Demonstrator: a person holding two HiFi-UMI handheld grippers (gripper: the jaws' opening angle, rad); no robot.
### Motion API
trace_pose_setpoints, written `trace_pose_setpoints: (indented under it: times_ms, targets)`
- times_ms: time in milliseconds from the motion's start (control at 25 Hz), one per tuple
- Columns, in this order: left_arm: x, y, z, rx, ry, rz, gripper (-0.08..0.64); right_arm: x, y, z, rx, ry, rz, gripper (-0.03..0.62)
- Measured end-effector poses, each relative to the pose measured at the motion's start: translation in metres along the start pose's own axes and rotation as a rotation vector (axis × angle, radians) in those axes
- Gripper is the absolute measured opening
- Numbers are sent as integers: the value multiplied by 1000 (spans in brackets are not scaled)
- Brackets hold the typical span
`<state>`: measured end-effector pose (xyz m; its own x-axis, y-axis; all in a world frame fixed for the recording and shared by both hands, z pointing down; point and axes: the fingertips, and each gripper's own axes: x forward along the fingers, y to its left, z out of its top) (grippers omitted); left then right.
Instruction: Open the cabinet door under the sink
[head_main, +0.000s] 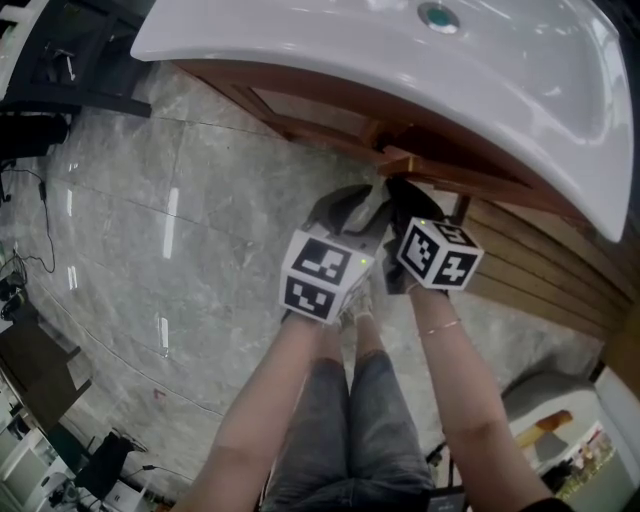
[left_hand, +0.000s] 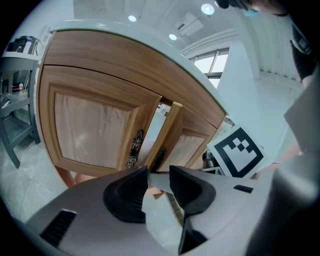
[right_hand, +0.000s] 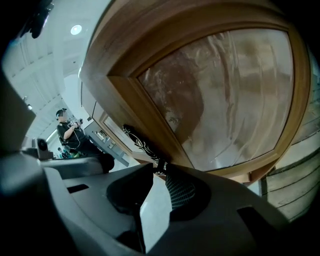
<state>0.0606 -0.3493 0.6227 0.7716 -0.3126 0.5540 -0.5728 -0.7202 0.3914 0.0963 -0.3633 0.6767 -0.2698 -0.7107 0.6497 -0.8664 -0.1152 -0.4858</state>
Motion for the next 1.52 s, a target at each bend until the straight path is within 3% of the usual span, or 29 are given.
trace_pose_setpoints:
  times_ms: [440, 640, 960, 1320, 1520]
  targets:
    - [18, -8, 4, 130, 35, -67, 201, -14, 3, -16, -45, 19, 27, 89]
    - [22, -6, 5, 144, 30, -97, 202, -15, 3, -18, -39, 18, 38, 89]
    - [33, -15, 8, 227, 39, -221, 201, -20, 3, -23, -43, 17, 50, 89]
    - [33, -23, 4, 297, 42, -281, 163, -22, 3, -28, -37, 17, 50, 89]
    - [26, -31, -3, 282, 45, -298, 163, -31, 2, -37, -68, 16, 15, 89]
